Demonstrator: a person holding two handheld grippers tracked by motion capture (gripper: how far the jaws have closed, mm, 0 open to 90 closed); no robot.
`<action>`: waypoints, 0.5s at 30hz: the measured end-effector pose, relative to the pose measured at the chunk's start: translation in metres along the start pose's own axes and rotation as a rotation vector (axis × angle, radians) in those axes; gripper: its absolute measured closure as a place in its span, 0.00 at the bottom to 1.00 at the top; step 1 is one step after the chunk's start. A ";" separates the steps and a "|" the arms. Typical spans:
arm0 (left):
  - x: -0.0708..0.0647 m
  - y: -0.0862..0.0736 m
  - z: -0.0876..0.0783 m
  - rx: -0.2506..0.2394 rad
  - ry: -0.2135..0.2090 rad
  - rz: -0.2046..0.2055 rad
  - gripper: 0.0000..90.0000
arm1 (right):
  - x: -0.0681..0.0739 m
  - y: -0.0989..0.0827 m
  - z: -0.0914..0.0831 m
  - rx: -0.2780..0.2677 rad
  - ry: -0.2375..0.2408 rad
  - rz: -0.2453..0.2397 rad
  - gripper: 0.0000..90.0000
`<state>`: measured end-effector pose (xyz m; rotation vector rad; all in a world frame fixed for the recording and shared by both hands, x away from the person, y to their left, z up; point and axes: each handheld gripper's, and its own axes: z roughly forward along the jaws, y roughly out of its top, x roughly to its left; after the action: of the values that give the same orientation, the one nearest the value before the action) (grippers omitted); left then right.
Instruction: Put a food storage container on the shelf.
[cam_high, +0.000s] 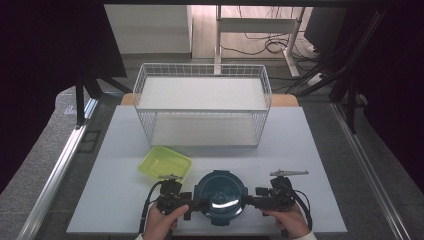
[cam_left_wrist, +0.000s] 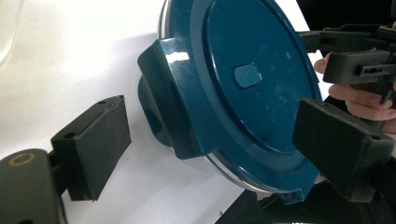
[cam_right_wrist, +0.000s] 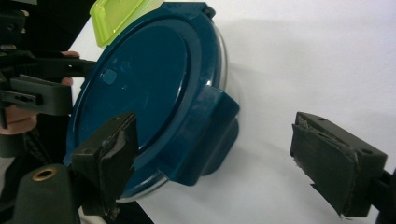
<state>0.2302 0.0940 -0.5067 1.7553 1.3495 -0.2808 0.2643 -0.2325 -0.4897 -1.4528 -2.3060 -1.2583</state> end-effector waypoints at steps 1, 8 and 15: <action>0.000 0.000 0.001 0.006 -0.005 0.000 0.13 | 0.000 0.000 0.004 0.006 0.014 0.014 0.17; 0.000 0.000 0.005 0.005 -0.031 -0.007 0.14 | 0.001 -0.002 0.015 0.023 0.077 0.080 0.15; 0.005 0.001 0.009 0.010 -0.069 -0.043 0.14 | 0.001 -0.005 0.022 0.038 0.117 0.117 0.15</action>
<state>0.2356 0.0906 -0.5143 1.7115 1.3398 -0.3691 0.2669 -0.2171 -0.5064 -1.4379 -2.1265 -1.2262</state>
